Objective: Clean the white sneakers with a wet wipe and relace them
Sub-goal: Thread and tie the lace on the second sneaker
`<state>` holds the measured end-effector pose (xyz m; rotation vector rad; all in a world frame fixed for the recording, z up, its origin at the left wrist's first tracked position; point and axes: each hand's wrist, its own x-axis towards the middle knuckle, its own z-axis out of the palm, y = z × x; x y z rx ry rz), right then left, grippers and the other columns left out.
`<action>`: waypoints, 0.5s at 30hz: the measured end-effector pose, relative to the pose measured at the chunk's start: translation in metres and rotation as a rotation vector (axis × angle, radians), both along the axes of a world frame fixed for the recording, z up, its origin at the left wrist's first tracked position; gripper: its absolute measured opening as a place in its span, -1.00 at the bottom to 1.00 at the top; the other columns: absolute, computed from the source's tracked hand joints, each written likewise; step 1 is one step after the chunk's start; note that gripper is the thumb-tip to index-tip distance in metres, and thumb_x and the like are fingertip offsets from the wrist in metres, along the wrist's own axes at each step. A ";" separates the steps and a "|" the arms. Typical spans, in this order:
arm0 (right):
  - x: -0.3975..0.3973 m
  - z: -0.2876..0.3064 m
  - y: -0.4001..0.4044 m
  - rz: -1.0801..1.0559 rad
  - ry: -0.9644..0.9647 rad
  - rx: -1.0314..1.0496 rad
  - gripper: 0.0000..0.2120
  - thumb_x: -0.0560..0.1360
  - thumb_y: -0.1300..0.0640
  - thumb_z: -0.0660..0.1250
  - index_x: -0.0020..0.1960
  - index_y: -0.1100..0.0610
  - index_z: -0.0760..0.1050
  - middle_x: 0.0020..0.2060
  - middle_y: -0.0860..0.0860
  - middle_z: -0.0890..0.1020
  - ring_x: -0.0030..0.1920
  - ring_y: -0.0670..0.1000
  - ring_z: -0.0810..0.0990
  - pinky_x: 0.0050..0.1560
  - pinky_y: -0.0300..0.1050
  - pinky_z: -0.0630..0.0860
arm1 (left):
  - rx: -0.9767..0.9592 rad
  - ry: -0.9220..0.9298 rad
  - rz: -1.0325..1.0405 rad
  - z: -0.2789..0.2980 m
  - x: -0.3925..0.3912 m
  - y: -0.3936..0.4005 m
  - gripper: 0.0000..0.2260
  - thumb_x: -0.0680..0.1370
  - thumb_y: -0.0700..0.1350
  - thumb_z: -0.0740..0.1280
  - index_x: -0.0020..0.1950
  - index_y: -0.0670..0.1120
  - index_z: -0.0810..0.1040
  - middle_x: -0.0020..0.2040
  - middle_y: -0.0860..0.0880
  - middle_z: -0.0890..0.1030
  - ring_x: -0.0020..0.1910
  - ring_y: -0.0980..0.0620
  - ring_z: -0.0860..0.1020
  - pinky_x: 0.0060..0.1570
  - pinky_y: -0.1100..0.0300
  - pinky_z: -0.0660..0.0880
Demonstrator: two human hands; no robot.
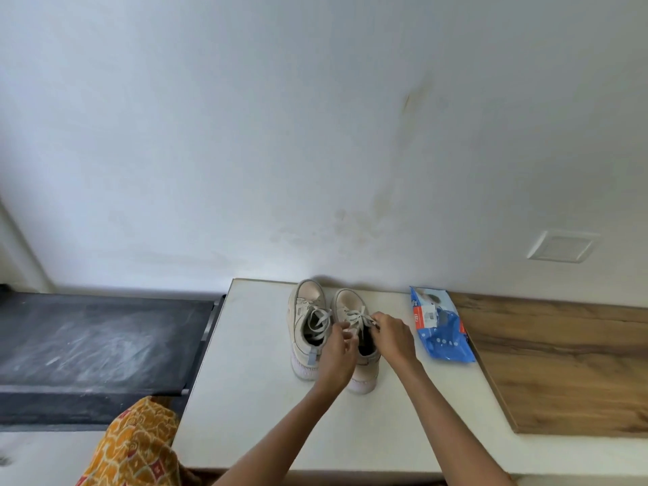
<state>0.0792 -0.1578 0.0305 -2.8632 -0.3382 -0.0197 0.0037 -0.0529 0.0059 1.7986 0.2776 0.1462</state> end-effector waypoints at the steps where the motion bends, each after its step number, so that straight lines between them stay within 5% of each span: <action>1: 0.003 0.002 0.000 0.026 0.040 -0.033 -0.78 0.56 0.14 0.22 0.18 0.14 0.47 0.07 0.11 0.62 0.06 0.15 0.58 -0.14 -0.15 0.40 | 0.060 -0.057 0.009 -0.004 0.001 0.003 -0.77 0.60 -0.14 0.20 0.26 -0.12 0.40 0.12 -0.01 0.54 0.02 0.11 0.50 0.03 0.26 0.43; 6: 0.006 0.020 0.023 0.127 -0.024 0.126 -0.65 0.52 0.18 0.25 0.30 0.08 0.41 0.22 0.05 0.47 0.22 0.07 0.45 0.07 -0.10 0.43 | 0.449 -0.398 0.265 -0.013 0.011 0.043 -0.79 0.47 -0.20 0.20 0.00 -0.09 0.58 -0.04 0.00 0.55 -0.07 0.08 0.45 -0.14 0.17 0.43; 8: 0.002 0.021 0.043 0.206 -0.073 0.188 -0.67 0.52 0.24 0.21 0.27 0.12 0.43 0.23 0.04 0.47 0.26 0.05 0.42 0.16 -0.11 0.39 | 0.523 -0.282 0.311 -0.015 0.021 0.063 -0.72 0.44 -0.21 0.20 0.11 -0.12 0.54 0.07 -0.07 0.53 0.02 -0.05 0.48 -0.09 0.06 0.44; 11: -0.006 0.011 0.074 0.290 0.117 0.136 -0.55 0.51 0.27 0.19 0.39 0.12 0.31 0.32 0.10 0.38 0.31 0.10 0.38 0.24 -0.06 0.37 | 0.475 0.111 0.126 -0.011 0.040 0.083 -0.58 0.47 -0.26 0.24 0.34 -0.19 0.33 0.28 -0.17 0.40 0.23 -0.17 0.40 0.10 0.04 0.39; 15: -0.020 -0.004 0.094 0.237 0.256 0.095 -0.42 0.48 0.29 0.18 0.47 0.10 0.13 0.36 0.15 0.32 0.28 0.18 0.41 0.18 0.03 0.43 | 0.529 0.190 -0.009 -0.010 0.040 0.093 -0.68 0.47 -0.24 0.19 0.22 -0.17 0.36 0.15 -0.18 0.49 0.12 -0.15 0.47 0.00 0.03 0.44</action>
